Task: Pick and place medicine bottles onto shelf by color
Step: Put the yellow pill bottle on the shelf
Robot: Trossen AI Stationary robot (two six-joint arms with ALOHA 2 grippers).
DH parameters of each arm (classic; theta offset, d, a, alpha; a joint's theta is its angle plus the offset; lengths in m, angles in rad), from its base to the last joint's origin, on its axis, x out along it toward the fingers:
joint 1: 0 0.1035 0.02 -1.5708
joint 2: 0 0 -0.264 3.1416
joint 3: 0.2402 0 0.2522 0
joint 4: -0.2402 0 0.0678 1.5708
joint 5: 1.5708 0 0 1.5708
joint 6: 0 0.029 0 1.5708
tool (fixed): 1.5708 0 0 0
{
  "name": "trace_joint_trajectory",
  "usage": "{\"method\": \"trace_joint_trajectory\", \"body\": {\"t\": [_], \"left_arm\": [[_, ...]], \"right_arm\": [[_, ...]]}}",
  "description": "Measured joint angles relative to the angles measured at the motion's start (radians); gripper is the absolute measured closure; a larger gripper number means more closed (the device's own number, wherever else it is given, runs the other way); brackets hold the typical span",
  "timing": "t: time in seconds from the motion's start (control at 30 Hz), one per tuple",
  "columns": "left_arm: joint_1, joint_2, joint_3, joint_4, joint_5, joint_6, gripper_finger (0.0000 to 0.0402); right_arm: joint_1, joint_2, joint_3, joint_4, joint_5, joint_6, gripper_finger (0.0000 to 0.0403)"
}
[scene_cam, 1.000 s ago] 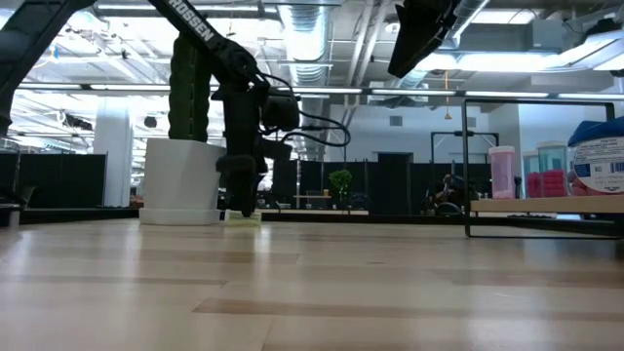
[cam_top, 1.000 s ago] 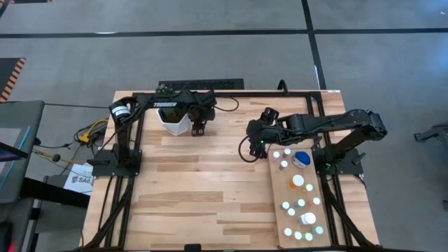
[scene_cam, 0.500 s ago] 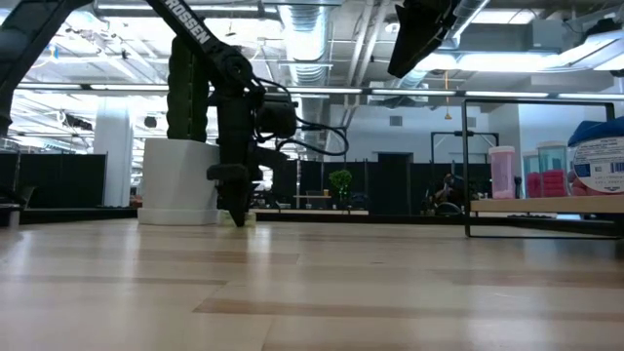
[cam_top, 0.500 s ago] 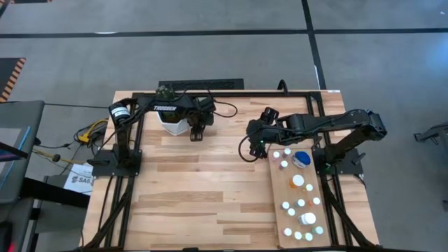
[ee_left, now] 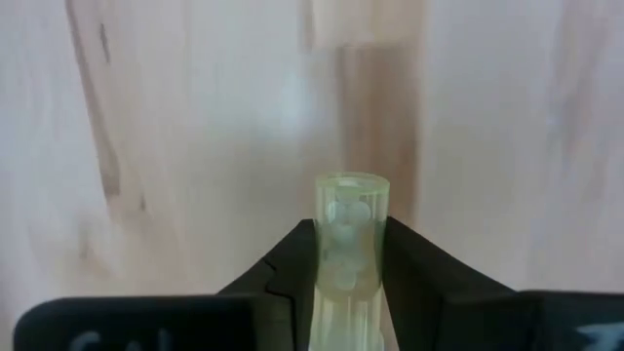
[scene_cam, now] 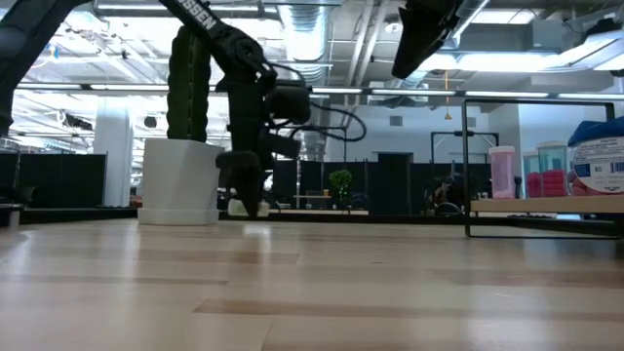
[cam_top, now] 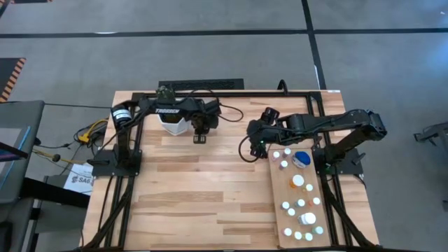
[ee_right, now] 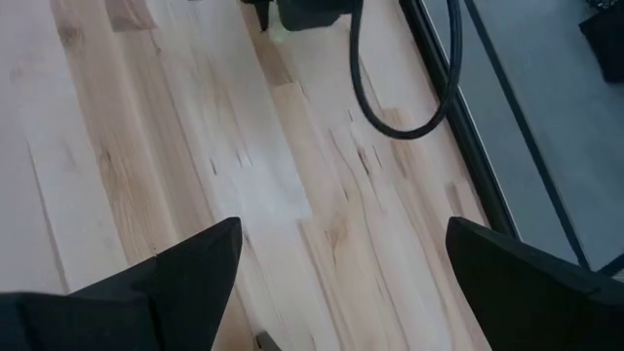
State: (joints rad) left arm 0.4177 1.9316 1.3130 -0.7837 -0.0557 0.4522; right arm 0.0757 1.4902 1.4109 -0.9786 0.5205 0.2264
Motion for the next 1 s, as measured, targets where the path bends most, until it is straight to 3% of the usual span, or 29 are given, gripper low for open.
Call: {"method": "trace_joint_trajectory", "body": {"t": [0.17, 0.43, 0.7, 1.0], "left_arm": [[-0.071, 0.0, 0.028, -0.01, 0.027, -0.027, 0.0321], [-0.243, 0.0, 0.028, -0.008, 0.096, -0.193, 0.032], [-0.416, 0.0, 0.028, 0.106, 0.111, -0.617, 0.0319], [-0.522, 0.0, 0.028, 0.192, 0.098, -0.945, 0.0319]], "right_arm": [[0.0, 0.0, 0.0, -0.05, 0.0, 0.001, 0.0023], [0.009, 0.0, 0.0, -0.098, 0.001, 0.009, 0.0023], [0.041, 0.0, 0.0, -0.169, 0.001, 0.109, 0.0023], [0.178, 0.0, 0.0, -0.289, -0.005, 0.326, 0.0023]]}}
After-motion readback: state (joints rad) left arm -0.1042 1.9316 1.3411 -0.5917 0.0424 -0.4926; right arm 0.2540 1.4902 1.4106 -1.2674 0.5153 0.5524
